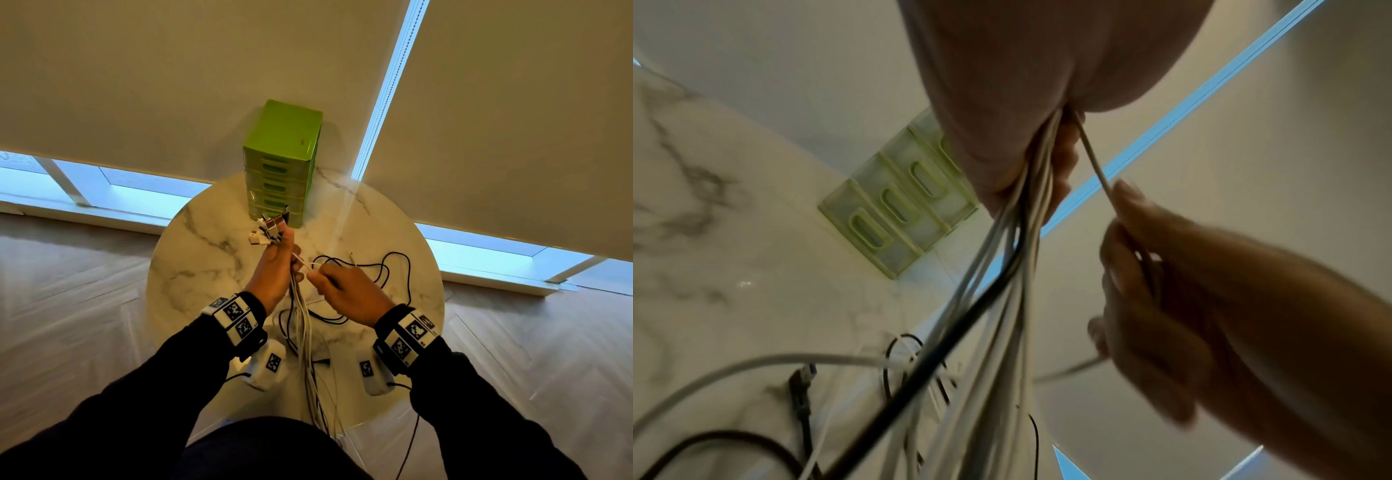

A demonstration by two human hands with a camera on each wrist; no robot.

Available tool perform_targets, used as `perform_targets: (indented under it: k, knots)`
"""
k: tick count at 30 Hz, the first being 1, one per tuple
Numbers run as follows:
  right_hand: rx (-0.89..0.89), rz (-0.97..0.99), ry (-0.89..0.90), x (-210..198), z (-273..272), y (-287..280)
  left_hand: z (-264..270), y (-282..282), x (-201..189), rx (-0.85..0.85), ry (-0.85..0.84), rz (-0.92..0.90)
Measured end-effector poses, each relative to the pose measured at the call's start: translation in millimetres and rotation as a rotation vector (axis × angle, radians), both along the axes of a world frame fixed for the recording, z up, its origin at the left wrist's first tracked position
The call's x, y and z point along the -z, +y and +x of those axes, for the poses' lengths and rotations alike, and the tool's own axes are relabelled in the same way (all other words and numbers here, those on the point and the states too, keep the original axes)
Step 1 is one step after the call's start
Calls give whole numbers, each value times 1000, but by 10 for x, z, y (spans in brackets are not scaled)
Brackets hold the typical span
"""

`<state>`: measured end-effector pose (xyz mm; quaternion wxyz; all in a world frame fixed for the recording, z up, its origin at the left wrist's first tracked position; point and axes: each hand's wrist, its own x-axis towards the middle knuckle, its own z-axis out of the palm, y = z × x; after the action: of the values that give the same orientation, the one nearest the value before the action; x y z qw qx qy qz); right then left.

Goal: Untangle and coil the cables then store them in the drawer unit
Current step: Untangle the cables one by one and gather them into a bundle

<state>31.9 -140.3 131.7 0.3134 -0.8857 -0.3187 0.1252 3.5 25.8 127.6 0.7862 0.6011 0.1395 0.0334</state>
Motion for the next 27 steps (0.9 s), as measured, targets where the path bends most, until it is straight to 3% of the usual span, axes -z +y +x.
perform_targets:
  k: [5, 9, 12, 17, 21, 24, 27]
  knots:
    - [-108, -33, 539, 228, -37, -151, 109, 264, -188, -60, -63, -173]
    - [-170, -250, 659, 506, -16, -216, 175, 535, -437, -98, -102, -188]
    - [-66, -362, 520, 643, 63, -309, 197, 736, -495, -125, -116, -125]
    - [119, -355, 179, 587, 429, -187, 119, 852, -416, -172, -114, -22]
    - [383, 37, -35, 217, 540, 253, 26, 716, -270, -104, -44, 93]
    - [276, 260, -99, -97, 388, 678, -29, 506, -155, -98, 44, 141]
    - [66, 174, -144, -196, 193, 909, -32, 435, -89, -76, 75, 70]
